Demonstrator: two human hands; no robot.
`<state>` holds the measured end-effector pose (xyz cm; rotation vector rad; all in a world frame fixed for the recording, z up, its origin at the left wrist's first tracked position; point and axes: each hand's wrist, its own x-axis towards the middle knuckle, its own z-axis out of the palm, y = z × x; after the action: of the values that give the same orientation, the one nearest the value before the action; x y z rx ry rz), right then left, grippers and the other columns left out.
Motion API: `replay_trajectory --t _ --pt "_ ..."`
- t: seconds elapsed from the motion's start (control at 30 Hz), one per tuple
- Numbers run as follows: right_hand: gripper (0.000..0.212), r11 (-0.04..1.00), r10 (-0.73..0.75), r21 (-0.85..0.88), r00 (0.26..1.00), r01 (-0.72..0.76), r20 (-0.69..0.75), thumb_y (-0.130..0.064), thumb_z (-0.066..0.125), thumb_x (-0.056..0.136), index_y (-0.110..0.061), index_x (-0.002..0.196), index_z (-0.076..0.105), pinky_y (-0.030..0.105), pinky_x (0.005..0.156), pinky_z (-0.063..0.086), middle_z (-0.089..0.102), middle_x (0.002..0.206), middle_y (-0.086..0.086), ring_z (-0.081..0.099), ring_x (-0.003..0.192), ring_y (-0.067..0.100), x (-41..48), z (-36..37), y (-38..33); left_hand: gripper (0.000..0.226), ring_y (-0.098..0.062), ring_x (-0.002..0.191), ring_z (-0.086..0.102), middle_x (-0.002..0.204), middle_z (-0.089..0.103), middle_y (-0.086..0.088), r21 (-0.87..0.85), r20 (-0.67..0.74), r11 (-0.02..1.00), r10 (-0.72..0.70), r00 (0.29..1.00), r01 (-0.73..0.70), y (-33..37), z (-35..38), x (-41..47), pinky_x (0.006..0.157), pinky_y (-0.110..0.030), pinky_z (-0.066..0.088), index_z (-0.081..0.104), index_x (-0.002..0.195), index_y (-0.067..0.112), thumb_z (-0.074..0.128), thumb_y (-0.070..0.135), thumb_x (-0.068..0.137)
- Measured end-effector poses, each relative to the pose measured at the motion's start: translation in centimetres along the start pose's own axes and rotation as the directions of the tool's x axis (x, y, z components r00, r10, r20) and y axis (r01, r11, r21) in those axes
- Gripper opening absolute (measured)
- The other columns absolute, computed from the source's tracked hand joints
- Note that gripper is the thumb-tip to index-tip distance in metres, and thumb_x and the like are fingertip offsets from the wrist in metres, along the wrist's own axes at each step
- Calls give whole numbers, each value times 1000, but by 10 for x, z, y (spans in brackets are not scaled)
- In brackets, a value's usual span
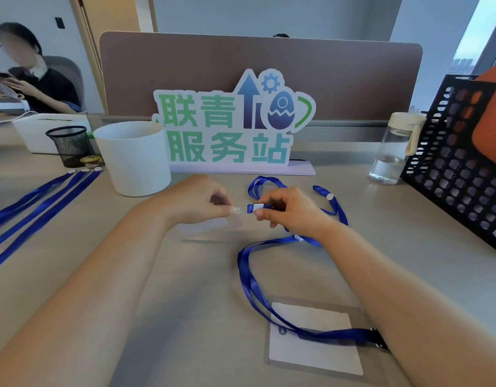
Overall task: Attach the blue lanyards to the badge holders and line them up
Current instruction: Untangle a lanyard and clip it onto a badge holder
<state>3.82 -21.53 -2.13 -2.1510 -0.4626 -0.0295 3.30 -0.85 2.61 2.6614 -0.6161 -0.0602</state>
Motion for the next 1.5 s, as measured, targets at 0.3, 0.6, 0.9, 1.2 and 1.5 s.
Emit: replay_trajectory --t 0.3,0.6,0.9,1.2,1.5 --pt "21 994 84 -90 977 -67 196 -4 43 95 -12 91 62 29 82 48 67 77 -5 62 66 3 1 -18 -7 11 -7 69 55 66 65 10 -90 -32 993 -78 996 74 -5 -15 -8 65 -22 42 68 70 24 64 24 80" --pt "43 990 129 -67 990 -125 57 -37 46 94 -13 59 51 27 62 34 60 58 -5 42 63 21 -4 -53 -20 13 -4 68 57 75 68 0 -142 146 986 -71 987 92 -15 -7 3 72 -20 43 72 82 30 66 42 80" --pt "5 981 168 71 977 -178 127 -12 62 86 -16 86 66 19 56 41 51 70 8 45 59 10 -23 -69 -23 19 -14 91 56 102 64 4 299 228 947 -195 954 122 -19 15 16 71 -23 42 67 102 21 61 25 84" --pt "10 984 142 95 987 -148 75 -10 62 86 -17 93 62 22 58 43 58 69 10 47 62 17 -31 -70 -29 42 -11 99 61 104 66 2 -576 185 815 200 962 -59 47 52 22 84 -25 47 55 110 28 68 31 70" --pt "21 978 171 -124 985 -168 11 -8 69 81 -25 88 59 12 53 45 63 88 2 54 63 7 -49 -84 -16 28 -5 44 46 52 55 8 -638 -52 762 104 993 -113 49 47 24 52 -15 41 61 70 19 50 28 94"
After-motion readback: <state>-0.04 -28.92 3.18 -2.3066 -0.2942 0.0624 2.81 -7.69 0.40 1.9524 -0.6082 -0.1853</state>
